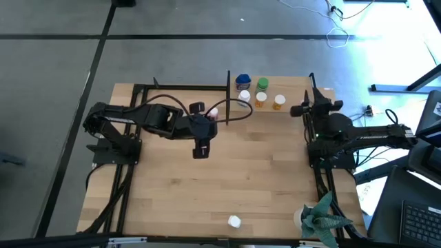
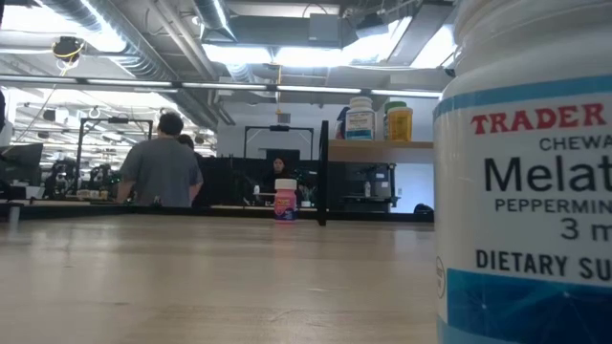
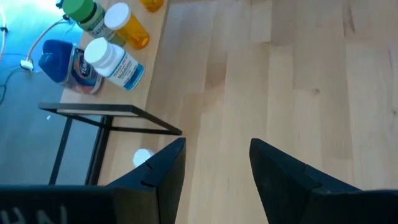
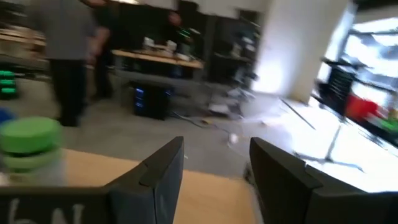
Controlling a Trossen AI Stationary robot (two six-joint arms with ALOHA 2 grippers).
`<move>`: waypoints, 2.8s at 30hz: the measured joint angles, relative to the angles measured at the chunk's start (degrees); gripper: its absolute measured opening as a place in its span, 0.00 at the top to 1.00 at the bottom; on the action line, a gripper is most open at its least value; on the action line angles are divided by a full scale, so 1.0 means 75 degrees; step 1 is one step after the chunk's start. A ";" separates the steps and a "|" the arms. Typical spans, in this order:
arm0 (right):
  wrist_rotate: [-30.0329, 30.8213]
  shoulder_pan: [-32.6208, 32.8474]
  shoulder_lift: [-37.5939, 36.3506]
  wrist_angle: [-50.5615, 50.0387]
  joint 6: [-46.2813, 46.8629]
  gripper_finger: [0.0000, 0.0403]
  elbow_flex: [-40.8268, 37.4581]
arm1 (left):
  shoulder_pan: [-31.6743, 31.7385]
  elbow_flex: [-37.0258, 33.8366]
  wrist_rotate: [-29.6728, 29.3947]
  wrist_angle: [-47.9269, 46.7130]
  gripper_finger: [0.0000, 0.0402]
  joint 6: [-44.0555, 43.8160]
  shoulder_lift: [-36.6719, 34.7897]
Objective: Pick and place medicine bottles onto shelf by color
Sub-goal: Put the pink medicine bottle on the shelf
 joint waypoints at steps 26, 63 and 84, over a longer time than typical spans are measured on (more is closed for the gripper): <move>-0.3521 0.3382 0.0012 0.1218 -0.5478 0.54 0.0000 | 0.2736 -0.1206 0.2257 0.0063 0.57 0.1432 0.0000; -0.2373 0.5509 0.0477 -0.0023 -0.2395 0.54 -0.0003 | 0.5341 -0.4701 0.5410 0.4199 0.57 0.3613 0.0000; -0.4900 0.5488 0.0478 -0.2995 0.2392 0.54 -0.0003 | 0.5127 -0.4701 0.5340 0.4226 0.57 0.3444 0.0000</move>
